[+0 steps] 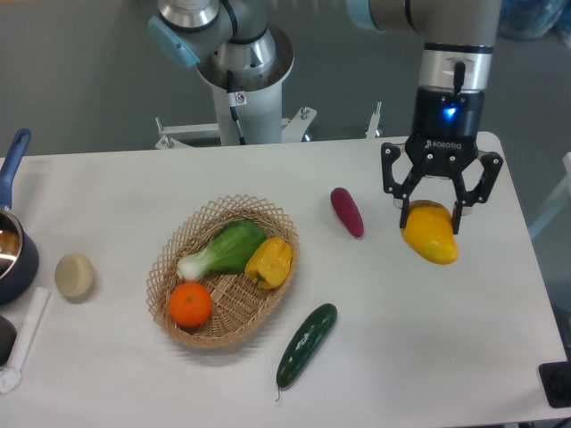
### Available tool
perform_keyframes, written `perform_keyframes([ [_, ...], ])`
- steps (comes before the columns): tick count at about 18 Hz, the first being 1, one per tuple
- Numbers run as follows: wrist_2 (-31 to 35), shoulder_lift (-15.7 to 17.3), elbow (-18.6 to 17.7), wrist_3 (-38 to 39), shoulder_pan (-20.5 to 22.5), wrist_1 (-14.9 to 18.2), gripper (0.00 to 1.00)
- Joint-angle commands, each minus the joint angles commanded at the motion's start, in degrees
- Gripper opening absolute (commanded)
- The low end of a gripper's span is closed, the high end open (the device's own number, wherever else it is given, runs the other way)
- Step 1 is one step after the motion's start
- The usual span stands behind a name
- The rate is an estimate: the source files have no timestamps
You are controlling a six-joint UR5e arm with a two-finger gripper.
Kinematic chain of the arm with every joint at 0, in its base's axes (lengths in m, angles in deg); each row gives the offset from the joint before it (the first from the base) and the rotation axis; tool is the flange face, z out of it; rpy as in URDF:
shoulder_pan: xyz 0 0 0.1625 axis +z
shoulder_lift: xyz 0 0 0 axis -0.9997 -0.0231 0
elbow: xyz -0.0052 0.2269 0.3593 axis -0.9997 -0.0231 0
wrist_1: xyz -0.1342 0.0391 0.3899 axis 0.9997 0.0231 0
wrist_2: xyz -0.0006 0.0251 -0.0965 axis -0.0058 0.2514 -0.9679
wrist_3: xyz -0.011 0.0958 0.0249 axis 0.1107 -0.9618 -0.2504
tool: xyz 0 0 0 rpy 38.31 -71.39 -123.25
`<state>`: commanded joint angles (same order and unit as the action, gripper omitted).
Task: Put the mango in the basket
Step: 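Lift the held yellow mango up from the table with the gripper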
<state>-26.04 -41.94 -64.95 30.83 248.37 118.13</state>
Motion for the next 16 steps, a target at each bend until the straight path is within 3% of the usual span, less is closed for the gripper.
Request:
perform_keyframes([
  [12,0.5,-0.1,-1.5,-0.4,-0.4,0.1,0.47],
  [16,3.3,-1.2,-2.5,-0.5,-3.7,0.0,0.47],
])
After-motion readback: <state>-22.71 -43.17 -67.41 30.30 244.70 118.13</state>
